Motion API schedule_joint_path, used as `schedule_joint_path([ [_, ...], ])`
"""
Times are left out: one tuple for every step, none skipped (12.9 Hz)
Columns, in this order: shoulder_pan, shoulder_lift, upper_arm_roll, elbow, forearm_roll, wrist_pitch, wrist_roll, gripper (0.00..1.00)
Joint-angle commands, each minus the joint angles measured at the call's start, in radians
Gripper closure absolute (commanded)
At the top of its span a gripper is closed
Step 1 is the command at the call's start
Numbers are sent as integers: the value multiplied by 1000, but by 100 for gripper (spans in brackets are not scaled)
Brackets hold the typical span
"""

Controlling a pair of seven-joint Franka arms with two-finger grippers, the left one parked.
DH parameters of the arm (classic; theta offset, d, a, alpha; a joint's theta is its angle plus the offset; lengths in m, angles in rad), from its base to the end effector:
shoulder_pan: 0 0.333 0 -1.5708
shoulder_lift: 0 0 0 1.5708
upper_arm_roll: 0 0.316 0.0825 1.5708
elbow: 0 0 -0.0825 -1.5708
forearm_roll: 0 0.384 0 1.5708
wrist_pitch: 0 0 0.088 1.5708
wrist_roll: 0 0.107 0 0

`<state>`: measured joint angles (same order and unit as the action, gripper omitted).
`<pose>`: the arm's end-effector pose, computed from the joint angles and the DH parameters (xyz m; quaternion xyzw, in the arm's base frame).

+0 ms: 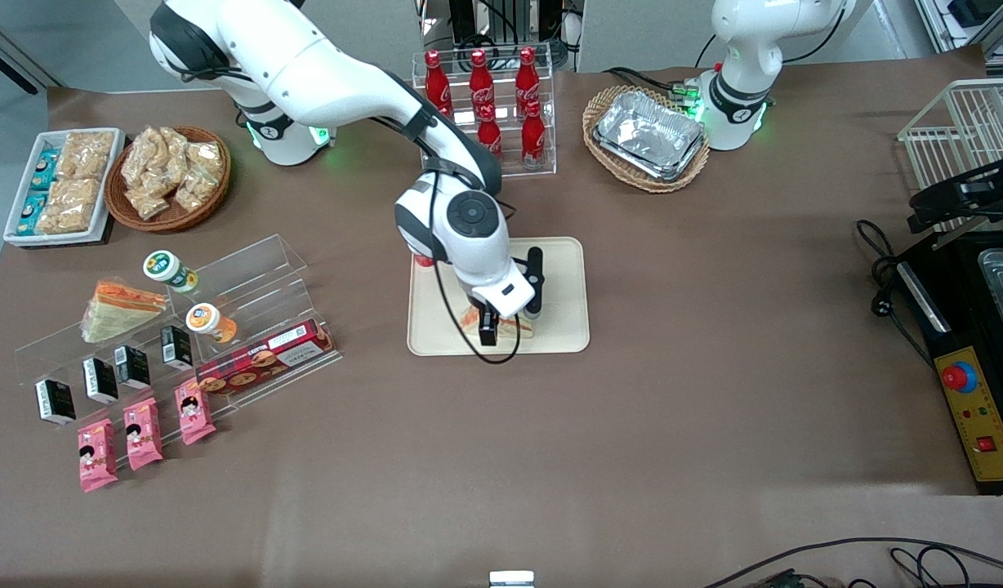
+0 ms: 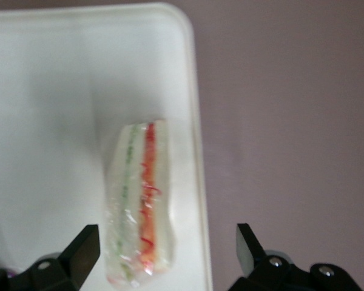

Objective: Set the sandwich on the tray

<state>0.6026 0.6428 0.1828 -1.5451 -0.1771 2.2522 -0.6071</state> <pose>0.5208 0.4850 0.2862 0.7448 0.6659 0.0399 0.0134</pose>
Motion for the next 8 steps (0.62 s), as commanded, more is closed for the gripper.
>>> schedule_joint_path([
  [-84,-78,-2,40,100,-69,7,0],
  [-110,-106,-5,45,135,-95,7,0],
  [-145,-133,-5,45,154,-117,7,0],
  [-182,-161,-5,45,174,-141,12,0],
  [-229,-192,-5,45,197,-172,15,0],
  [-277,-221,-5,45,226,-206,16,0],
  [-326,-251,-5,45,254,-238,29,0],
  [-380,-279,-6,45,270,-279,68,0],
])
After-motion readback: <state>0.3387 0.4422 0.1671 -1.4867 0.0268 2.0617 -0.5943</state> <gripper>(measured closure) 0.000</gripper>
